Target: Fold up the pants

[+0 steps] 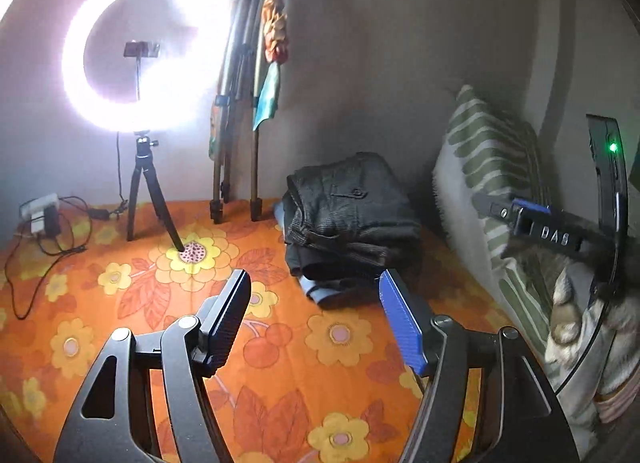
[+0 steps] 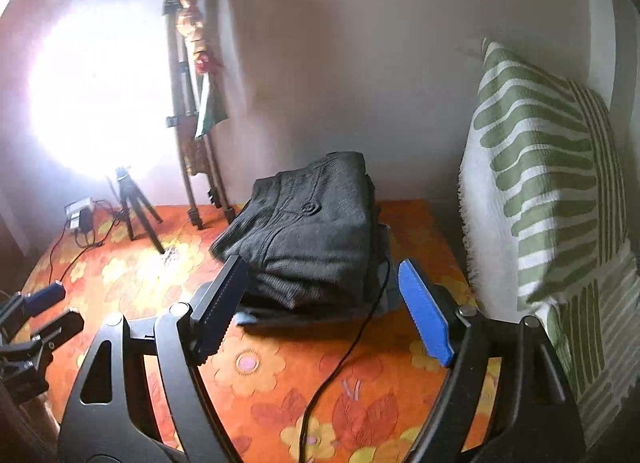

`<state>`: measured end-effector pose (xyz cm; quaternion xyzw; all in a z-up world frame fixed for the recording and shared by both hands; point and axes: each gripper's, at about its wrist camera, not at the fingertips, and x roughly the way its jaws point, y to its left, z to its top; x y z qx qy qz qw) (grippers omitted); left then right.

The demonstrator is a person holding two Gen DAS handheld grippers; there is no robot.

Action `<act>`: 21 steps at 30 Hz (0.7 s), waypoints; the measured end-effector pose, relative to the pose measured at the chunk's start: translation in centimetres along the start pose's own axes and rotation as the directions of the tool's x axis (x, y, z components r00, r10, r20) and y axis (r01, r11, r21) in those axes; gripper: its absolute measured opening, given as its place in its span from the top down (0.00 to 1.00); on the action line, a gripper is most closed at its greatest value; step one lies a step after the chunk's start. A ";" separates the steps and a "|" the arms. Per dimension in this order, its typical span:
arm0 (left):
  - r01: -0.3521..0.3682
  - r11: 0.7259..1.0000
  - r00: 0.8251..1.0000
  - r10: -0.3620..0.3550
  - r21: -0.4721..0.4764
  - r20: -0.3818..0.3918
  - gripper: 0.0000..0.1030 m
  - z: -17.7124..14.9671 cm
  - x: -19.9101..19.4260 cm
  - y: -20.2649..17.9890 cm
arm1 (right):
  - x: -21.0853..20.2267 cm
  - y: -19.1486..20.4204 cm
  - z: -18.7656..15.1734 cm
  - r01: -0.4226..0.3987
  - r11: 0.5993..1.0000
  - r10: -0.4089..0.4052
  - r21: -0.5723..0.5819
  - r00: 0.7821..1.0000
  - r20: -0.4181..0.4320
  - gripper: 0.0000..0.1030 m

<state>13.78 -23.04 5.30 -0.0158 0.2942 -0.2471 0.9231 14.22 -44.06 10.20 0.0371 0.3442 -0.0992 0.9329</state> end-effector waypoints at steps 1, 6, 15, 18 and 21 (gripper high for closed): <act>0.006 1.000 1.000 -0.006 0.006 0.006 0.35 -0.3 -0.5 -0.1 | -0.5 0.4 -0.6 0.001 1.000 -0.002 0.001 1.000 0.001 0.18; 0.024 0.999 0.999 -0.025 0.043 0.021 0.32 -1.8 -2.5 -0.5 | -2.8 1.4 -3.2 0.033 0.999 -0.033 0.034 0.999 0.010 0.14; 0.021 0.994 1.000 -0.023 0.111 0.016 0.32 -4.6 -4.4 -0.4 | -5.5 2.7 -7.8 0.089 0.993 -0.093 0.082 0.995 0.041 0.03; 0.019 0.994 1.000 -0.020 0.110 0.010 0.31 -5.3 -4.8 -0.1 | -6.1 3.4 -8.9 0.091 0.992 -0.096 0.083 0.994 0.053 0.00; 0.017 0.995 1.000 -0.018 0.101 0.002 0.24 -5.8 -4.8 0.3 | -6.3 4.1 -9.8 0.096 0.992 -0.101 0.083 0.993 0.063 0.00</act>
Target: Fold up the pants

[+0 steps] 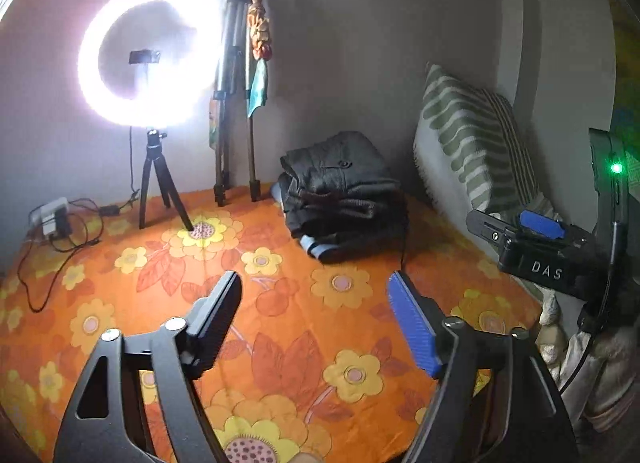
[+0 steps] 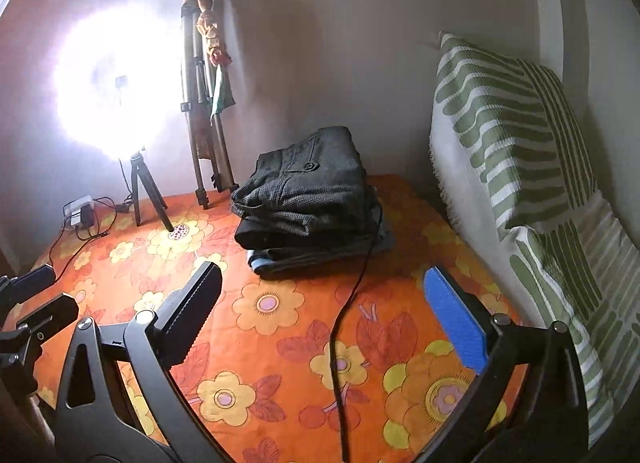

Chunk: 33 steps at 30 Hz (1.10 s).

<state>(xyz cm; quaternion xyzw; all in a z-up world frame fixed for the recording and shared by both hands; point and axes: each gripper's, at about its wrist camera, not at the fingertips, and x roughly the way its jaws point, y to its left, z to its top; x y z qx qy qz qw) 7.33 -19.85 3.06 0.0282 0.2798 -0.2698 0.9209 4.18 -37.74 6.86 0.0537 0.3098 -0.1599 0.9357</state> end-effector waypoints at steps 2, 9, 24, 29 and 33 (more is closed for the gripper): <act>-0.022 1.000 1.000 0.022 0.020 0.003 0.24 -0.2 0.0 0.0 | 0.0 0.5 -0.4 -0.003 1.000 0.003 -0.008 1.000 0.002 0.00; -0.056 0.998 0.998 0.056 0.017 0.005 0.24 -0.8 0.1 0.7 | 0.1 0.9 -1.4 -0.001 1.000 0.001 0.009 1.000 0.025 0.00; -0.111 0.994 0.994 0.111 0.019 0.024 0.20 -1.3 -0.8 1.2 | 0.3 2.6 -1.6 0.011 1.000 -0.010 -0.017 0.999 0.039 0.00; -0.111 0.994 0.994 0.111 0.021 0.024 0.20 -1.3 -1.0 1.2 | 0.3 2.5 -1.6 0.015 1.000 -0.015 -0.008 0.999 0.038 0.00; -0.113 0.993 0.993 0.112 0.027 0.023 0.20 -1.4 -1.0 0.9 | 0.1 2.2 -1.5 0.020 1.000 -0.020 0.005 0.999 0.045 0.00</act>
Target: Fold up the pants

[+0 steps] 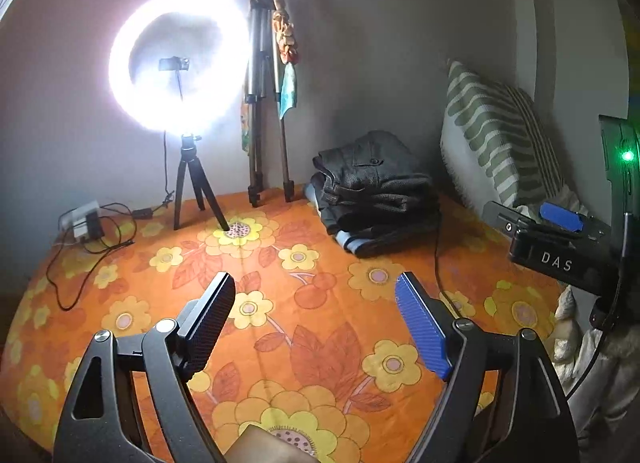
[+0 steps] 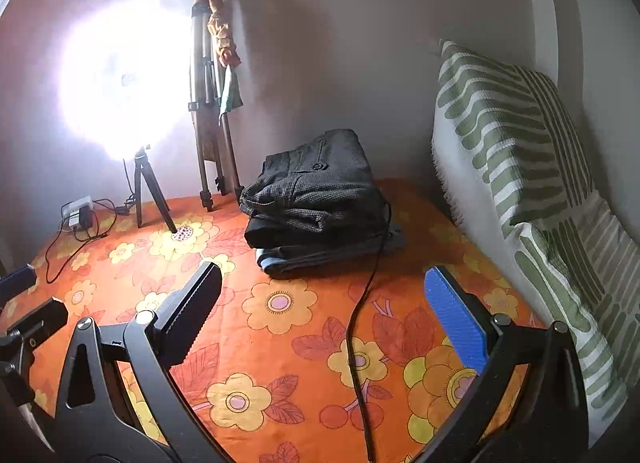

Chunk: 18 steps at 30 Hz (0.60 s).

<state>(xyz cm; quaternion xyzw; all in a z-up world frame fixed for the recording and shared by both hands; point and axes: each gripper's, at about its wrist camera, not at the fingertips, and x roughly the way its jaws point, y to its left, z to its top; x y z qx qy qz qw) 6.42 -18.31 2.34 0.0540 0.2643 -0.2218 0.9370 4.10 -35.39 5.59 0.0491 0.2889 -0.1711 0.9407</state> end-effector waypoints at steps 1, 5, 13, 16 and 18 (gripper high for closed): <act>0.000 1.000 1.000 0.000 0.004 0.001 0.20 0.0 0.0 -0.1 | -0.1 0.0 0.0 0.001 1.000 -0.001 0.001 1.000 0.002 0.00; 0.001 1.000 1.000 -0.001 0.008 0.000 0.20 -0.1 0.0 -0.3 | -0.2 0.0 0.0 0.004 1.000 -0.004 -0.002 1.000 0.005 0.00; -0.001 1.000 1.000 0.001 0.012 -0.001 0.20 -0.2 0.0 -0.5 | -0.2 0.0 0.1 0.003 1.000 -0.003 0.000 1.000 0.005 0.00; 0.000 1.000 1.000 0.000 0.011 0.000 0.20 -0.2 0.0 -0.5 | -0.2 0.0 0.0 0.001 1.000 -0.001 0.000 1.000 0.005 0.00; 0.000 1.000 1.000 0.000 0.013 0.001 0.20 -0.2 0.0 -0.5 | -0.3 0.1 0.1 0.001 1.000 -0.001 -0.002 1.000 0.006 0.00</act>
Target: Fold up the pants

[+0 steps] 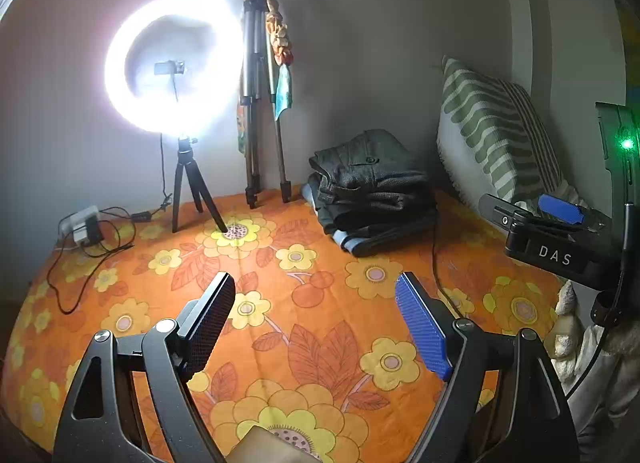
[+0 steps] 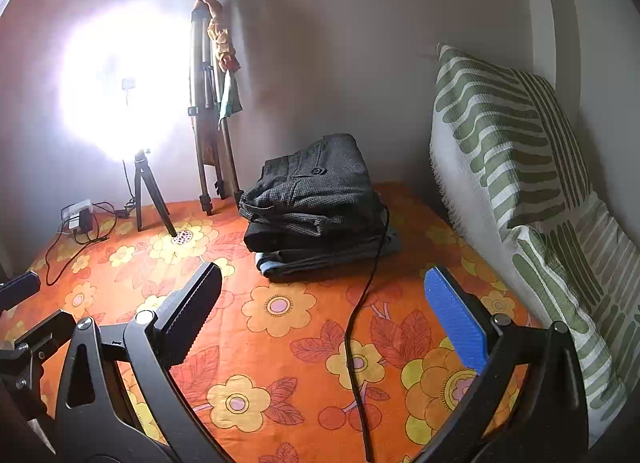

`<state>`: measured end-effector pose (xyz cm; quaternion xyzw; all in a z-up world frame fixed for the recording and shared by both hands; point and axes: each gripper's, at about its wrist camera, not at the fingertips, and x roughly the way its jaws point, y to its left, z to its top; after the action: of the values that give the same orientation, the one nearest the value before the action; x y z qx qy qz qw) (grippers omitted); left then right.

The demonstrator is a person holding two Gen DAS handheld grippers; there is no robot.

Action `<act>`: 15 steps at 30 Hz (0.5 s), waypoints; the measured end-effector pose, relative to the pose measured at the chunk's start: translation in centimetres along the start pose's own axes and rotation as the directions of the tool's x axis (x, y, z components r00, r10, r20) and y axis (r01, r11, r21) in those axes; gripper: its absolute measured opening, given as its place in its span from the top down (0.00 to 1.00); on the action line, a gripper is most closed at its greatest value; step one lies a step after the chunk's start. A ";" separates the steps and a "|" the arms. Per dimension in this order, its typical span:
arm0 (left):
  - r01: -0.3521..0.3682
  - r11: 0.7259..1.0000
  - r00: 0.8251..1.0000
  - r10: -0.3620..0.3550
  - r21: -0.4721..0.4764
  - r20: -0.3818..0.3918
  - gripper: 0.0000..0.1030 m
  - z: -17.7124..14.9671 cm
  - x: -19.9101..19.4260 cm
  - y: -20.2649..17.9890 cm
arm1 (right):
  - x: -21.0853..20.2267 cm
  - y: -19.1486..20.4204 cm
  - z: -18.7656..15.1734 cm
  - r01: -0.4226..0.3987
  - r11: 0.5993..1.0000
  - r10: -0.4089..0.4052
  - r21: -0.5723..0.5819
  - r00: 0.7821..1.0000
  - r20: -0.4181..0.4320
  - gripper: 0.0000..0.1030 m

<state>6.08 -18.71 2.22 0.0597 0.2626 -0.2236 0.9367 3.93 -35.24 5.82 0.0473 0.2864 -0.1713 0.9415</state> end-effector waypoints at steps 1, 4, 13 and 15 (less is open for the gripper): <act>0.000 1.000 1.000 0.000 0.000 0.000 0.20 0.0 0.0 0.0 | 0.0 0.0 0.0 0.001 1.000 -0.001 0.000 1.000 0.000 0.00; -0.002 1.000 1.000 0.002 0.000 0.001 0.20 0.0 0.0 0.0 | -0.1 0.1 0.0 0.002 1.000 -0.002 0.000 1.000 0.001 0.00; -0.004 1.000 1.000 0.004 0.001 0.004 0.20 0.1 -0.2 0.1 | -0.2 0.2 0.0 0.000 1.000 0.000 -0.002 1.000 0.000 0.00; -0.004 1.000 1.000 0.004 0.000 0.005 0.20 0.1 -0.2 0.0 | -0.2 0.2 0.1 -0.002 1.000 0.002 -0.003 1.000 0.000 0.00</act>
<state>5.96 -18.61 2.39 0.0595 0.2602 -0.2216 0.9379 3.92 -34.97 6.05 0.0463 0.2868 -0.1701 0.9416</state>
